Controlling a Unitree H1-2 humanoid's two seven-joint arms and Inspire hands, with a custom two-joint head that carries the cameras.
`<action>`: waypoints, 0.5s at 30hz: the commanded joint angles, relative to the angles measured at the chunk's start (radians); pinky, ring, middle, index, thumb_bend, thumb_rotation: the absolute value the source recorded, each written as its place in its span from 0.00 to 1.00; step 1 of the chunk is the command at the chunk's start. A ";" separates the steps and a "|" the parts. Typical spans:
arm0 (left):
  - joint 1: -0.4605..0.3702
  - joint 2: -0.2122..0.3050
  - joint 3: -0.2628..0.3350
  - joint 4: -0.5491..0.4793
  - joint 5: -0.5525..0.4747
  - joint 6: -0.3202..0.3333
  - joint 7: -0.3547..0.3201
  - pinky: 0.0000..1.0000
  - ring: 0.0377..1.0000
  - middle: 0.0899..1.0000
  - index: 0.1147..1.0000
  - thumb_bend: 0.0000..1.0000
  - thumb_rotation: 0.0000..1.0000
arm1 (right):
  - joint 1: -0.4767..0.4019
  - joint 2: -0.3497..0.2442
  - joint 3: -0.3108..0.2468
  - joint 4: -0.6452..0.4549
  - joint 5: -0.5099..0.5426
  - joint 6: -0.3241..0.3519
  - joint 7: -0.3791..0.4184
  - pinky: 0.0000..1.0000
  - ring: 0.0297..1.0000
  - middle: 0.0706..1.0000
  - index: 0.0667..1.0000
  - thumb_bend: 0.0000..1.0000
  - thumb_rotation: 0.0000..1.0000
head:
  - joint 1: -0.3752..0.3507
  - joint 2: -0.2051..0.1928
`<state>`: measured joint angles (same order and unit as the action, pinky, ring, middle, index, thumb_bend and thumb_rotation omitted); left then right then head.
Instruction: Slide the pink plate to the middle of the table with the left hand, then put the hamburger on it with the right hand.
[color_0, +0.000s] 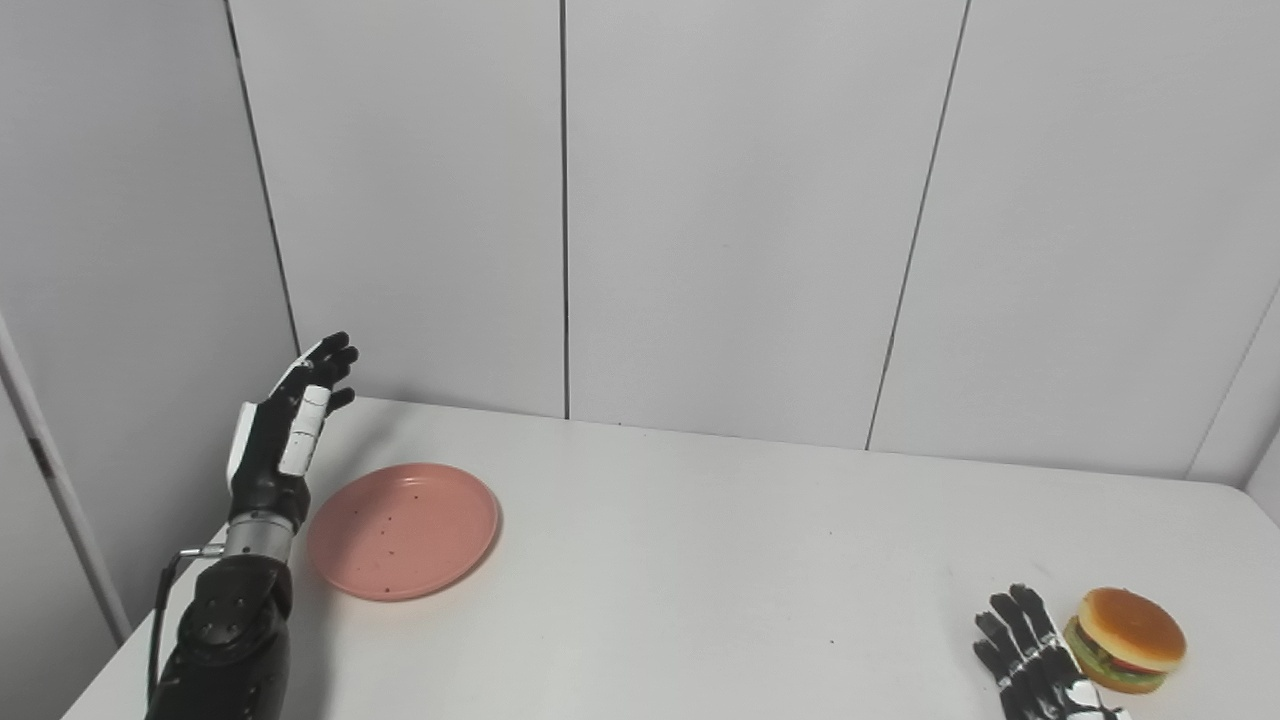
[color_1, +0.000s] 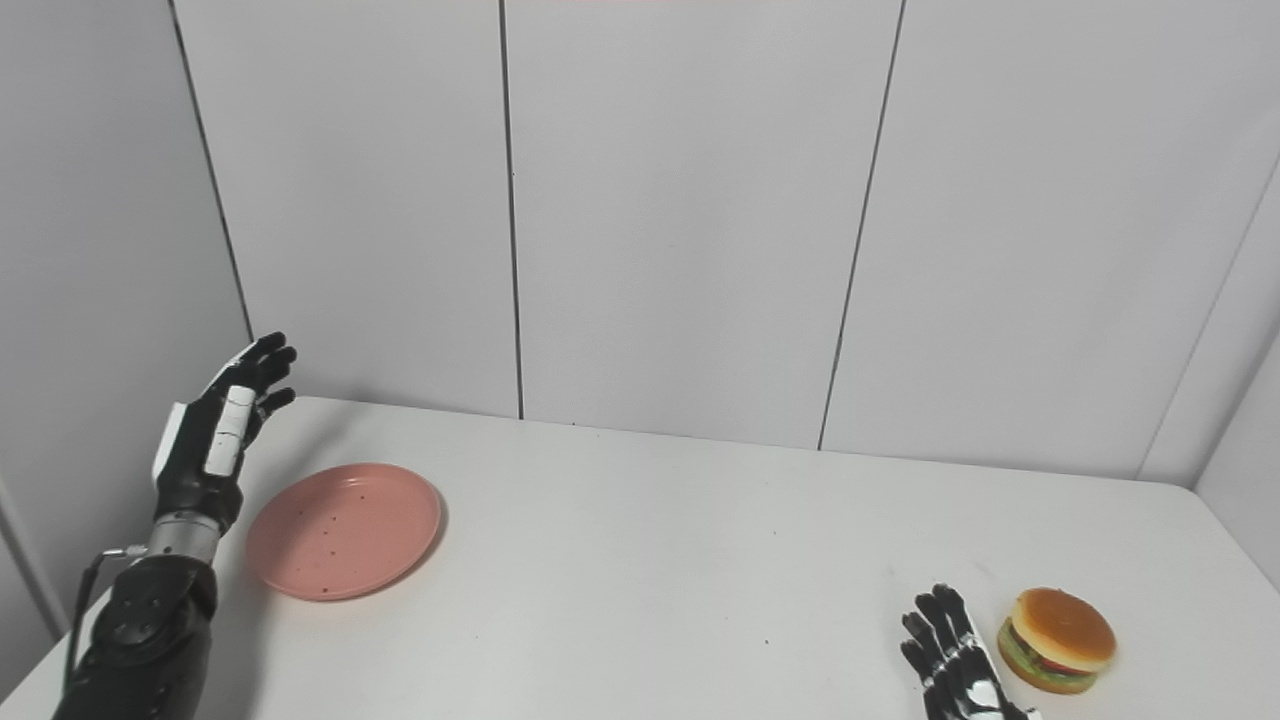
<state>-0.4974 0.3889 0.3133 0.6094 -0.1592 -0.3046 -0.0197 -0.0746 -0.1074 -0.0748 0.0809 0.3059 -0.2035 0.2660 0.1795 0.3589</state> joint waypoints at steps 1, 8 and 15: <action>-0.121 0.068 0.019 0.063 -0.039 -0.118 -0.032 0.86 0.88 0.86 0.78 0.96 0.84 | -0.011 -0.044 -0.024 0.195 -0.008 -0.029 0.012 0.97 0.95 0.96 0.96 0.85 0.92 | 0.001 0.000; -0.164 0.091 0.031 0.252 -0.041 -0.164 -0.041 0.84 0.90 0.87 0.79 0.91 0.87 | -0.006 -0.045 -0.025 0.186 -0.010 -0.020 0.006 0.96 0.94 0.95 0.95 0.86 0.91 | 0.001 0.004; -0.196 0.112 0.049 0.388 -0.048 -0.165 -0.091 0.84 0.90 0.87 0.81 0.92 0.85 | -0.006 -0.051 -0.025 0.190 -0.005 -0.019 0.014 0.97 0.95 0.95 0.96 0.87 0.91 | 0.001 0.007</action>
<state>-0.5970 0.4363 0.3533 1.0016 -0.1948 -0.4132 -0.0740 -0.0729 -0.1090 -0.0747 0.0809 0.3061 -0.2057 0.2662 0.1810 0.3651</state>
